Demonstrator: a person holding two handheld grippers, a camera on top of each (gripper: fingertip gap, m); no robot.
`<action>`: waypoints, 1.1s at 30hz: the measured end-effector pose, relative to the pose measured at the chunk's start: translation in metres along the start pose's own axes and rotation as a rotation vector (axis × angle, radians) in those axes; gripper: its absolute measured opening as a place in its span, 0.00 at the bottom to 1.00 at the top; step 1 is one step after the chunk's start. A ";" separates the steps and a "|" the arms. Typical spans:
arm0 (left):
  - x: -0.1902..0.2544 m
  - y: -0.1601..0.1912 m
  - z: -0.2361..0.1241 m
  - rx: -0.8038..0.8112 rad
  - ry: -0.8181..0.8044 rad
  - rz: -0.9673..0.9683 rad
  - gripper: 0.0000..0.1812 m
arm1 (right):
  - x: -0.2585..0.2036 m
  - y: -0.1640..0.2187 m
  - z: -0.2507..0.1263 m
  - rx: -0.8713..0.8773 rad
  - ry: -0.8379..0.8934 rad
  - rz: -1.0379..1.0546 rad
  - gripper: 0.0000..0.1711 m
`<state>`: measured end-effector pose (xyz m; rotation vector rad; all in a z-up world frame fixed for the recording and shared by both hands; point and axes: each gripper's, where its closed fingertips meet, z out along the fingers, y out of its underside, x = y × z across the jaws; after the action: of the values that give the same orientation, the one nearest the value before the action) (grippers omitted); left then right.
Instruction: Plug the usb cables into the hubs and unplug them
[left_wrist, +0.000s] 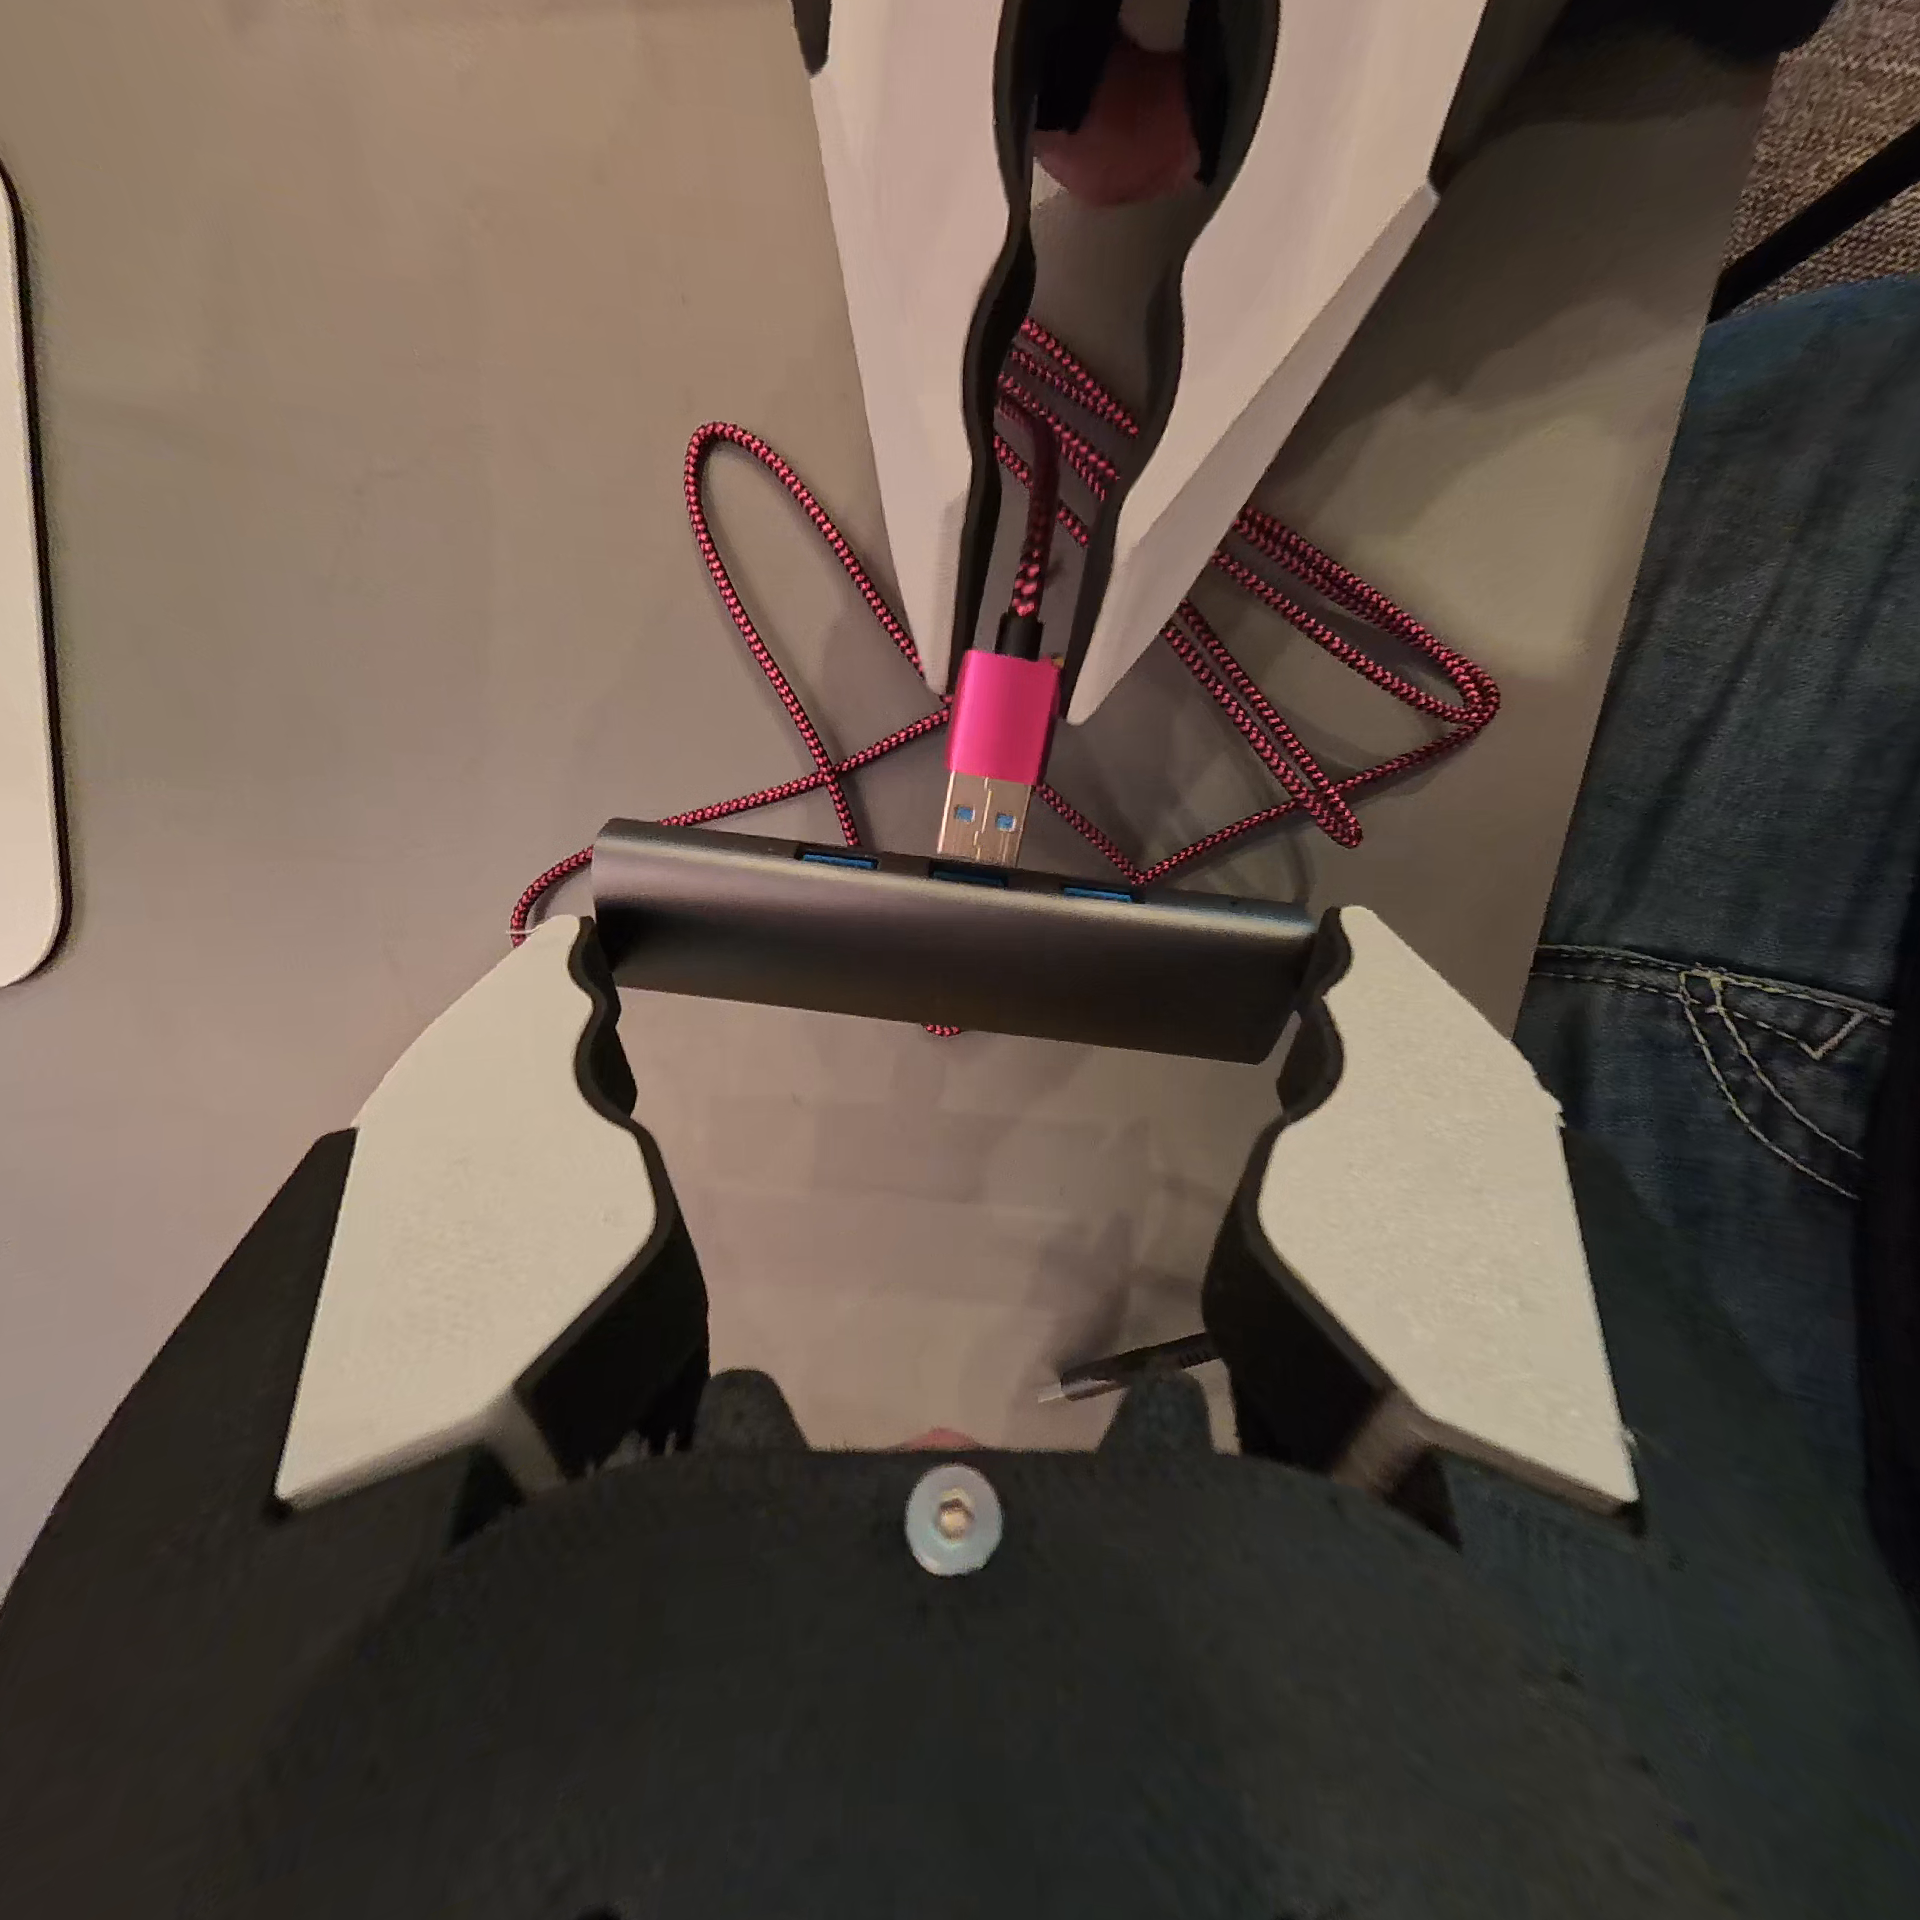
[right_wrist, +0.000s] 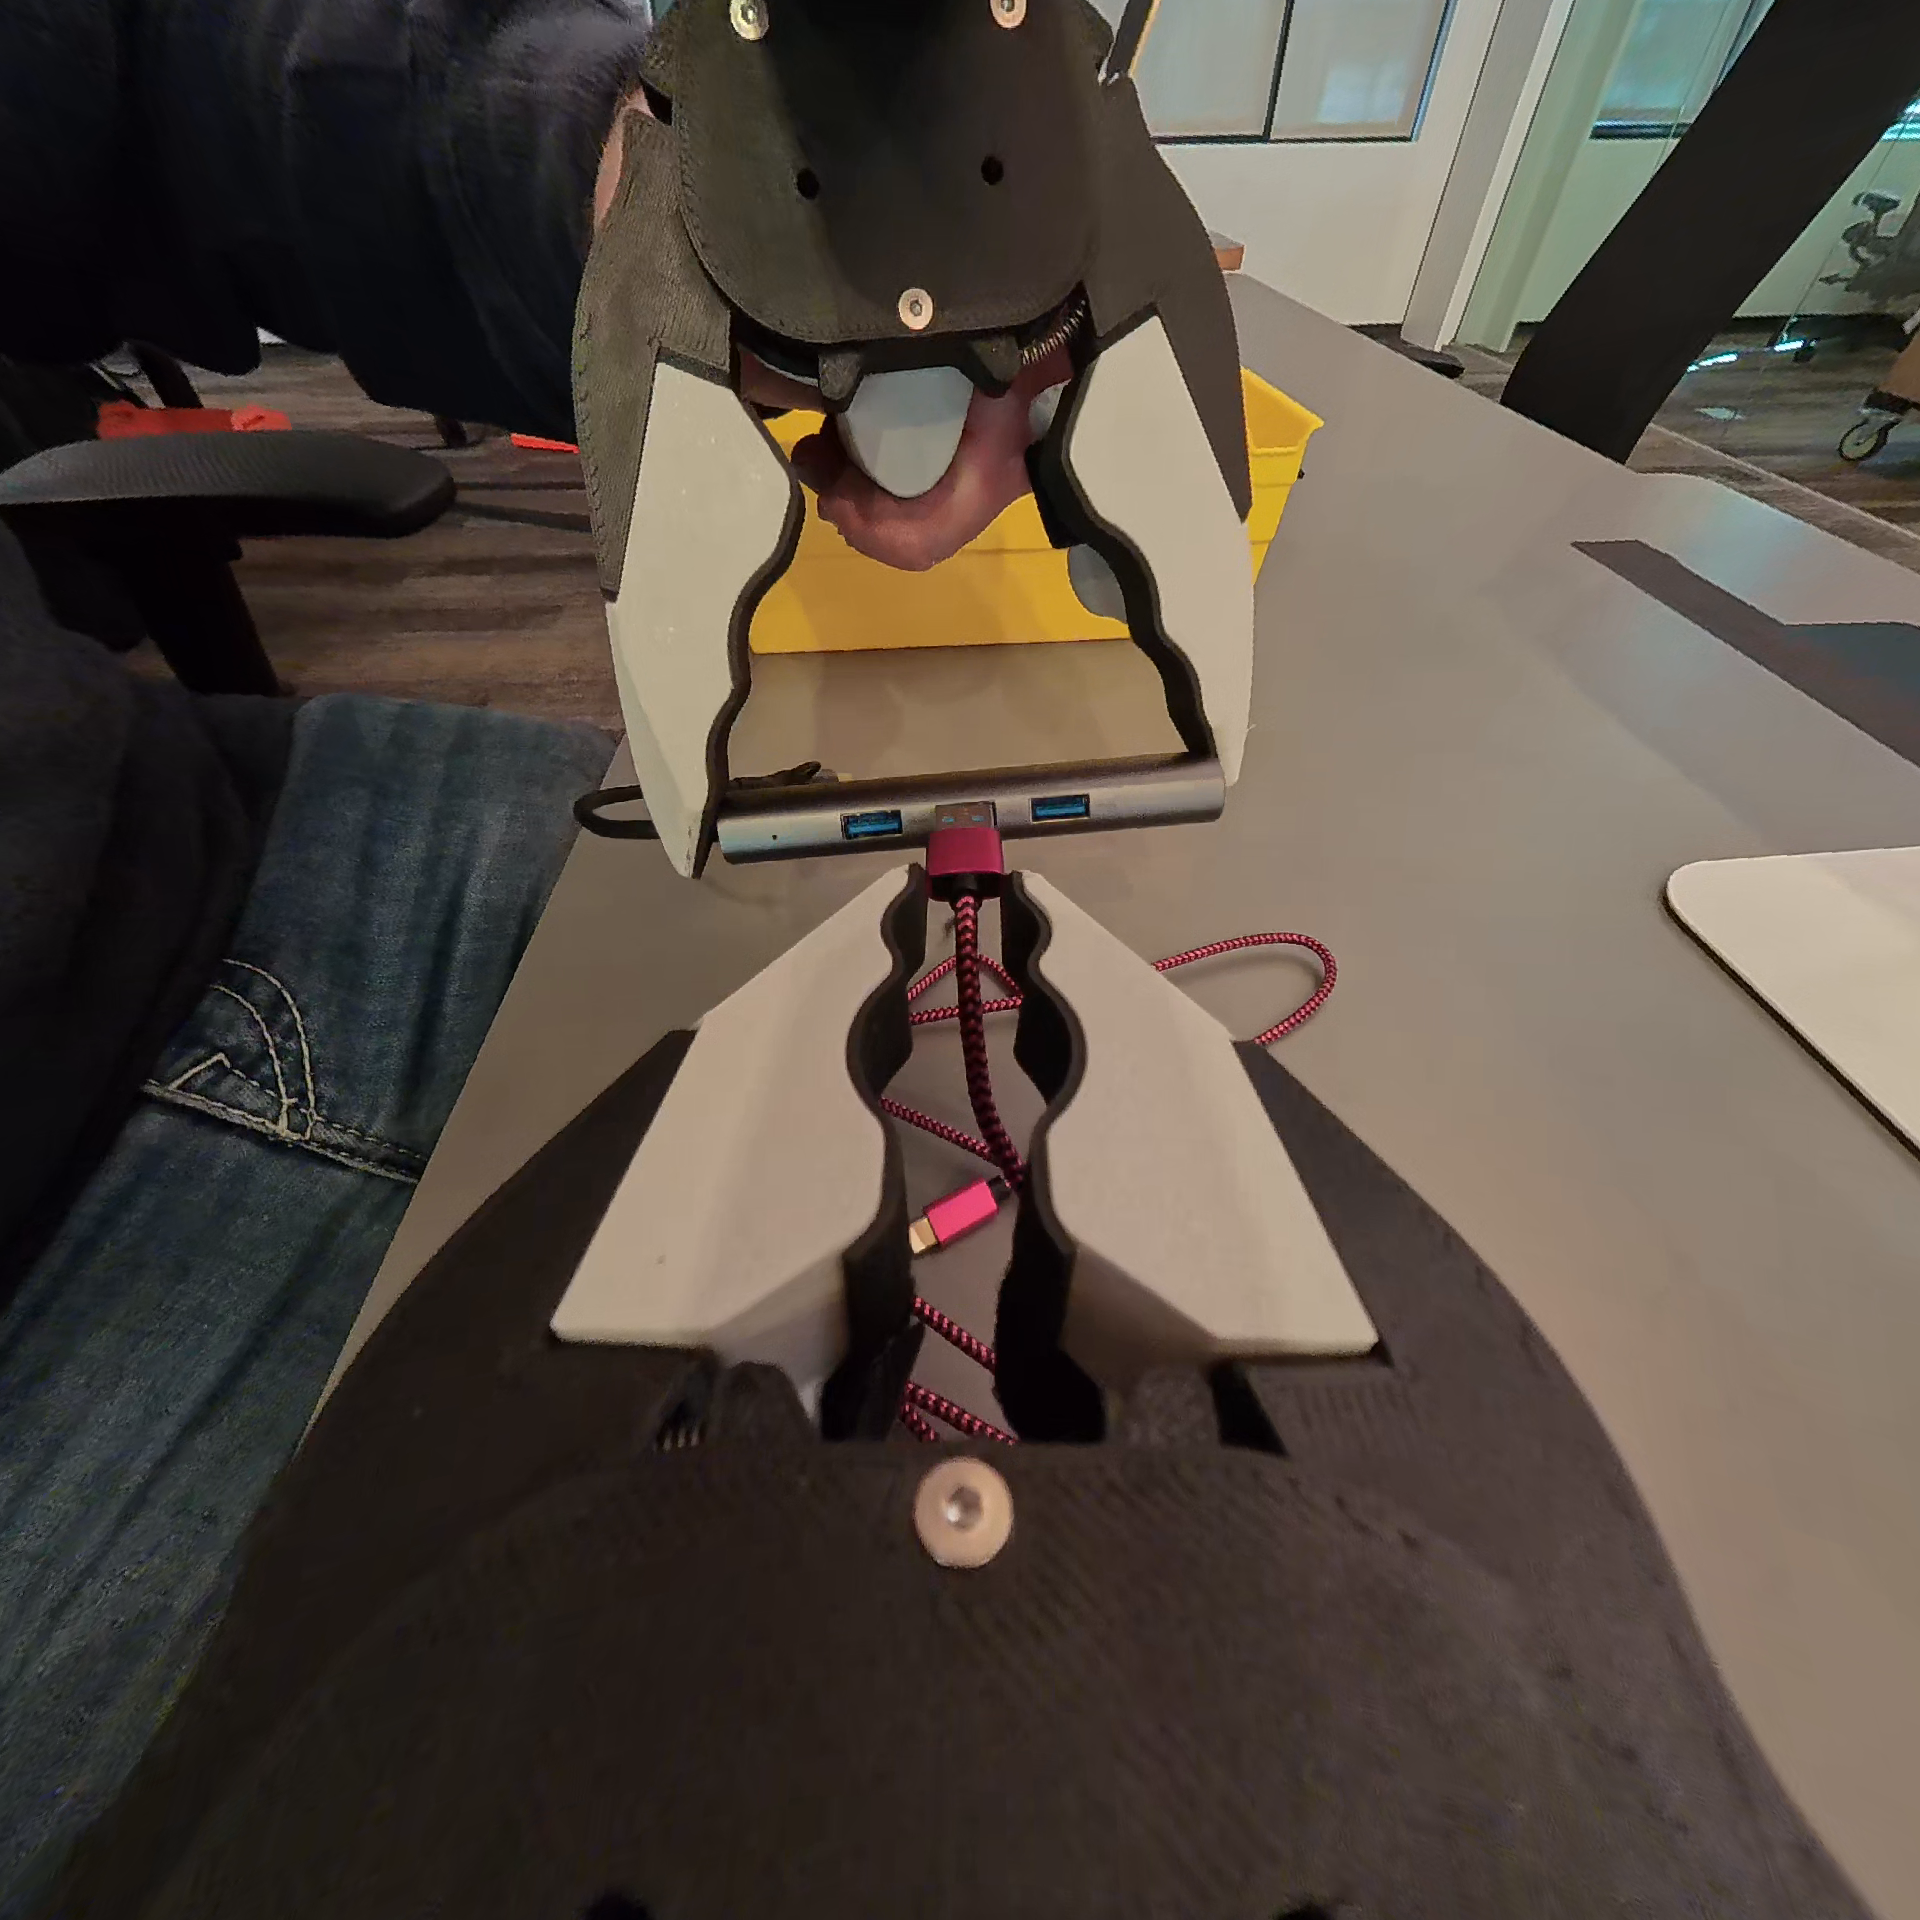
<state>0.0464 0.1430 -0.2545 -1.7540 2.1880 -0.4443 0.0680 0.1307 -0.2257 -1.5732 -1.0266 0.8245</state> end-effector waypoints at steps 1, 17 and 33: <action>-0.001 0.000 0.001 -0.007 -0.006 0.003 0.67 | 0.000 0.001 0.001 -0.003 -0.001 -0.001 0.07; 0.000 -0.004 0.000 -0.045 -0.028 0.054 0.67 | 0.000 0.003 0.003 -0.034 0.005 -0.046 0.07; -0.003 -0.017 -0.009 0.018 -0.061 0.066 0.67 | 0.002 -0.005 -0.003 0.023 0.030 -0.054 0.07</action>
<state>0.0581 0.1426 -0.2389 -1.6584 2.1858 -0.3886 0.0703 0.1322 -0.2198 -1.5277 -1.0297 0.7712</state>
